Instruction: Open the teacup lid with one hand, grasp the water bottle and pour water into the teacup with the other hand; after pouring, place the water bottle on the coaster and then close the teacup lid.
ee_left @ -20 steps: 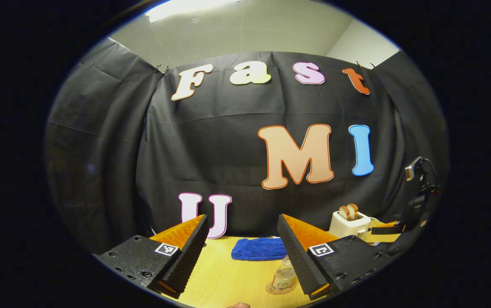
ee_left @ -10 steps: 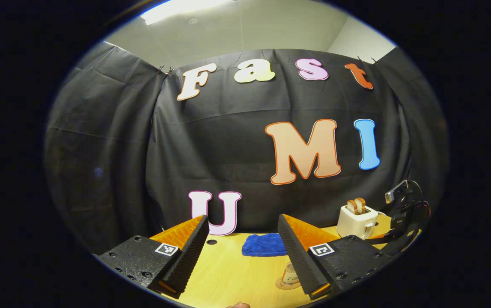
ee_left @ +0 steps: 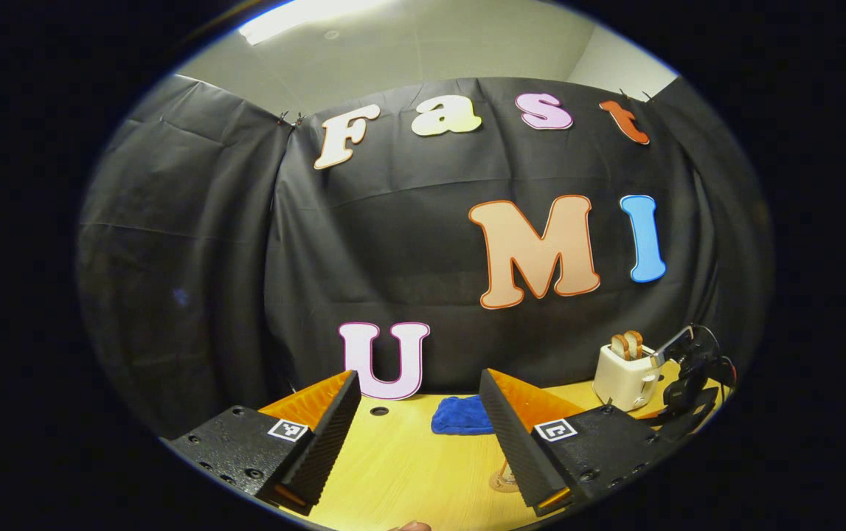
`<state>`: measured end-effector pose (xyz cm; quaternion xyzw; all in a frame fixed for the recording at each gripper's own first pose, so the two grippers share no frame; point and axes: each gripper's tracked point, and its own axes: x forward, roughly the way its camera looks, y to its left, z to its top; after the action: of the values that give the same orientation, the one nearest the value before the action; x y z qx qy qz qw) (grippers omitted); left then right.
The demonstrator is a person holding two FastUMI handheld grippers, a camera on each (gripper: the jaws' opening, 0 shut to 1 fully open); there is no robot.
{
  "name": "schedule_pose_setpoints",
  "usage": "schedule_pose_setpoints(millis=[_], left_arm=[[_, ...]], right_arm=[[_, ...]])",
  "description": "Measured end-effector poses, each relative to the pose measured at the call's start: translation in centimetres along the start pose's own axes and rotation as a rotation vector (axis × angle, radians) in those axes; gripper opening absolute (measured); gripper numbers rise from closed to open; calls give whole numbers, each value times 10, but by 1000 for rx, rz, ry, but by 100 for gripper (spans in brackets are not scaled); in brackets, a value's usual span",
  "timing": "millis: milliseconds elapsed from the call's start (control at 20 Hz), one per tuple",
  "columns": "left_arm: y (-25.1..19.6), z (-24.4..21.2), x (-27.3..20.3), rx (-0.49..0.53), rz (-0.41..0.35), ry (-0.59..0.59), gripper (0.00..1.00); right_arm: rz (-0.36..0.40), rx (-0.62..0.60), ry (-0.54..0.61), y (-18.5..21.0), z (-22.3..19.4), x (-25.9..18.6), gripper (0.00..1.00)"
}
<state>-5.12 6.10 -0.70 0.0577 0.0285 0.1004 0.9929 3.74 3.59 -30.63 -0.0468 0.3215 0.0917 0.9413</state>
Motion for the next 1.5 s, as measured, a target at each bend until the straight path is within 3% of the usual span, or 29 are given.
schedule_pose_setpoints(millis=[150,350,450,550,700,1000,1500], left_arm=[[-1,-1,0,1,-1,3,95],[-3,-3,3,0,-3,8,95],[-4,-3,2,1,-4,8,95],[-5,-2,3,0,-6,5,95],[-5,-7,3,-3,-9,11,94],[-14,-28,7,-42,-40,26,94],[-63,-94,15,-76,-192,53,95]], right_arm=[[9,1,3,3,-2,0,63],[5,-19,-15,6,-1,1,65],[5,-38,-13,8,-3,0,37],[-3,-59,-18,10,-2,-4,38],[6,-41,-13,12,-3,-2,29],[13,43,-40,7,16,-15,31],[-66,85,-96,-31,49,-68,30]])
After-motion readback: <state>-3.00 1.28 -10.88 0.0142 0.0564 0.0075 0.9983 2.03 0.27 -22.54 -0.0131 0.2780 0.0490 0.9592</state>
